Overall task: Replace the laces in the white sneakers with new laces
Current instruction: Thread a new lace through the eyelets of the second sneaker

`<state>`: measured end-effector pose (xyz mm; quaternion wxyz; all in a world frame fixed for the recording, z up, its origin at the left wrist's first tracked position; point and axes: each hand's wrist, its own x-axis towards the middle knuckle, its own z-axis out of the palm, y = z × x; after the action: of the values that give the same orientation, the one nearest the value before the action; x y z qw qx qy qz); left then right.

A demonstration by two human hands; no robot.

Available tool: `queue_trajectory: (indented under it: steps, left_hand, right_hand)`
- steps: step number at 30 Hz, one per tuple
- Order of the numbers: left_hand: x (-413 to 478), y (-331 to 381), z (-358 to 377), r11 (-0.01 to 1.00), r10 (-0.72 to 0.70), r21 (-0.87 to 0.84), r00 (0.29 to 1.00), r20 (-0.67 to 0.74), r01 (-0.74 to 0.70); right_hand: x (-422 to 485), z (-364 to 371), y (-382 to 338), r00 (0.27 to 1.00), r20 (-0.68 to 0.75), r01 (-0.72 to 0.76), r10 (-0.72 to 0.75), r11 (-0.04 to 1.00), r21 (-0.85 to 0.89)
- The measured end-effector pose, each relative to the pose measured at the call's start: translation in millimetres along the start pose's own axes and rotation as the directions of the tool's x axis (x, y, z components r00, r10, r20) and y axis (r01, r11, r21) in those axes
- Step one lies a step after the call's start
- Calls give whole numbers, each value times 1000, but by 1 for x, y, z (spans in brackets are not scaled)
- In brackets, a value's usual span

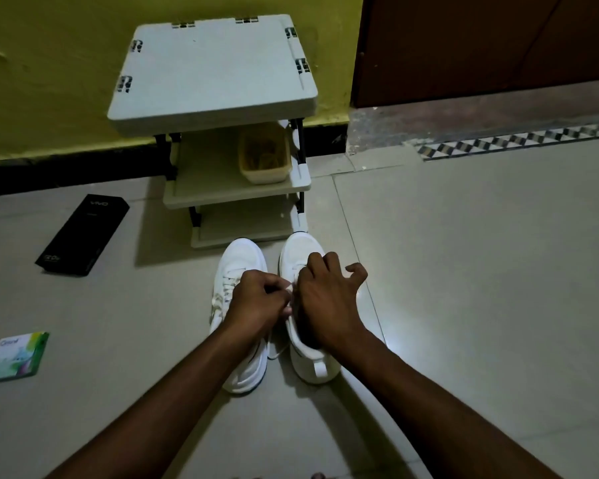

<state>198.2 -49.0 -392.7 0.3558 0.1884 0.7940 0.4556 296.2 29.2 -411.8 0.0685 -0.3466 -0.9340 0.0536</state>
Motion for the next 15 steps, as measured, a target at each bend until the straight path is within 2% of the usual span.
queue_trajectory:
  steps: [1,3,7,11,15]
  left_hand:
    - [1,0,-1,1000,-7,-17,1000,9,8]
    - [4,0,-1,998,-41,-56,999,6,41]
    - [6,1,-4,999,-53,-8,999,-13,53]
    - [8,6,-4,993,-34,114,997,-65,41]
    - [9,7,-3,989,-3,146,998,-67,13]
  right_hand:
    - [2,0,-1,1000,6,-29,29,999,30]
    - [8,0,0,986,97,-151,133,966,210]
    - [12,-4,10,961,181,-277,211,741,612]
    - [12,-4,21,937,274,-348,214,593,726]
    - [15,8,28,926,290,-372,241,456,808]
